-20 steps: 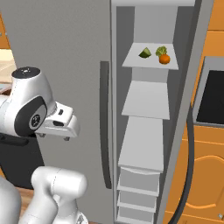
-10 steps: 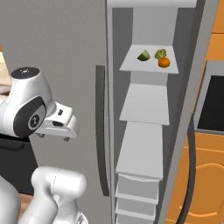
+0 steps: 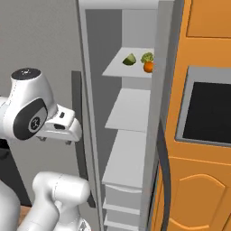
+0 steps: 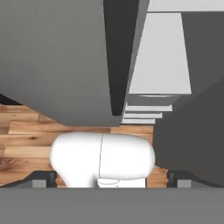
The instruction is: Take the tangerine, lemon wedge, and broccoli from the freezer and place them in the bowl on the counter.
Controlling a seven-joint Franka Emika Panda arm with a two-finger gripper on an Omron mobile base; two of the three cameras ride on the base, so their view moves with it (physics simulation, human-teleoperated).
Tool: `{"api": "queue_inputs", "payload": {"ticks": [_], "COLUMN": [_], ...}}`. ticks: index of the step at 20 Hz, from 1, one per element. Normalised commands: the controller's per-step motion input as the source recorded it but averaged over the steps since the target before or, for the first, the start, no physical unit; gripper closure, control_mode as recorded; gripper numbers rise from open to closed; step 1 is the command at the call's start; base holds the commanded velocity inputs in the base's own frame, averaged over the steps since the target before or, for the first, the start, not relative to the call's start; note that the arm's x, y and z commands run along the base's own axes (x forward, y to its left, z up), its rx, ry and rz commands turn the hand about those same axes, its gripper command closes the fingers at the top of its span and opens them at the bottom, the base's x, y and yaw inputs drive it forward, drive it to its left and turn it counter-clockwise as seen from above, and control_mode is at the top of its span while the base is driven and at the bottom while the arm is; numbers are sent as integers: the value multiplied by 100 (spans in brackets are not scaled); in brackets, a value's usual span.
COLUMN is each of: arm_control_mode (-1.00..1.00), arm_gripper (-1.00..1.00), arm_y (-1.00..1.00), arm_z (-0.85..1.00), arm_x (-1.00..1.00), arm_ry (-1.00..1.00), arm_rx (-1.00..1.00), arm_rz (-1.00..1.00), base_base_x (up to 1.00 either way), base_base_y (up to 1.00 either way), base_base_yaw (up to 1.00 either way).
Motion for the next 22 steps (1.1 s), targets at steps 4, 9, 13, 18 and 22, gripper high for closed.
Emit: {"api": "queue_inputs", "payload": {"ticks": [4, 9, 13, 18, 22], "arm_control_mode": [100, 100, 100, 100, 100], "arm_gripper": [-100, -100, -100, -100, -100], "arm_y": [0, 0, 0, 0, 0], "arm_z": [0, 0, 0, 0, 0], "arm_x": [0, 0, 0, 0, 0], "arm_ry": [0, 0, 0, 0, 0], "arm_rx": [0, 0, 0, 0, 0], "arm_rz": [0, 0, 0, 0, 0], "base_base_x": [14, 28, 45, 54, 44], "base_base_y": [-58, -43, -37, -33, -28], "base_base_yaw": [0, -1, -3, -2, 0]}}
